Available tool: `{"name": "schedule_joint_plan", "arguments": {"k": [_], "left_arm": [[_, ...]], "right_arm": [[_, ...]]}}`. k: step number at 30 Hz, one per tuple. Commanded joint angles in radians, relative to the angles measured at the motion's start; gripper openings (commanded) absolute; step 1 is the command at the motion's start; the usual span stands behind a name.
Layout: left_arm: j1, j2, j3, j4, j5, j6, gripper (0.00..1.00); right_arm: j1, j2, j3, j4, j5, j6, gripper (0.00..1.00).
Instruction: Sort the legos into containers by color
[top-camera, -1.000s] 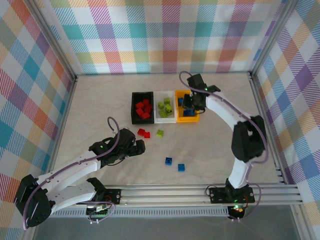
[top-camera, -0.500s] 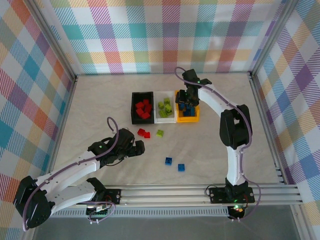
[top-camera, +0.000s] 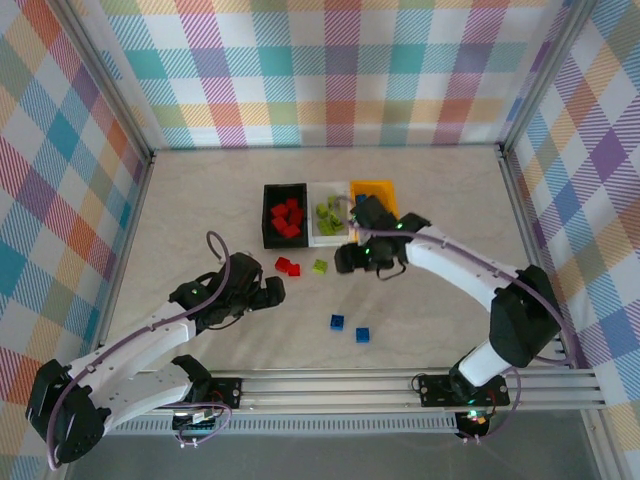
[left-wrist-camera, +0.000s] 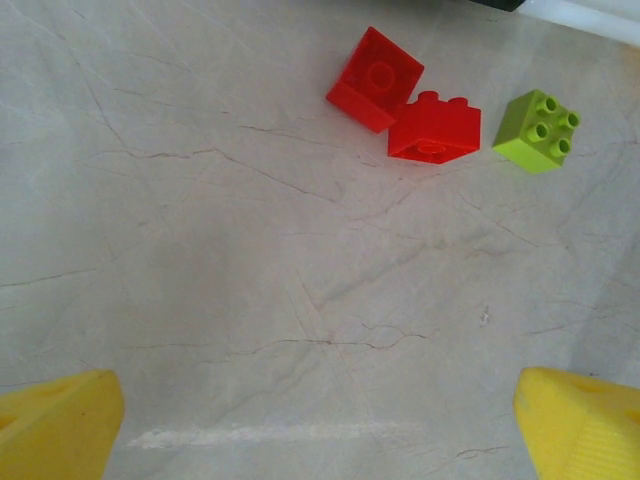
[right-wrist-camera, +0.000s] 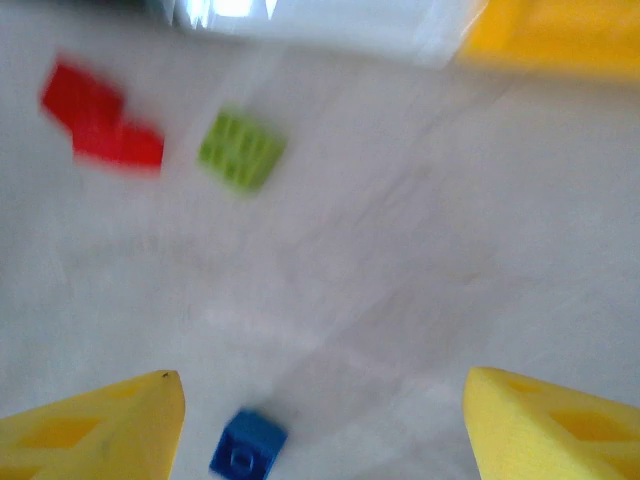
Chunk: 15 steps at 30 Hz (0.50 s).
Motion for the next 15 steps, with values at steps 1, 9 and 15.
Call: {"name": "schedule_joint_plan", "arguments": {"k": [1,9,15], "left_arm": [[0.026,-0.022,0.027,-0.046,0.000,0.024,1.00],[0.050,-0.044,0.011,-0.052,0.013,0.017,1.00],[0.060,-0.047,-0.003,-0.053,0.020,0.015,1.00]], "right_arm": [[0.116,0.049,-0.060,-0.034,-0.052,-0.027,0.74],[0.275,0.188,-0.059,0.030,0.008,0.000,0.77],[0.291,0.248,-0.062,0.032,0.053,0.014,0.74]]}}
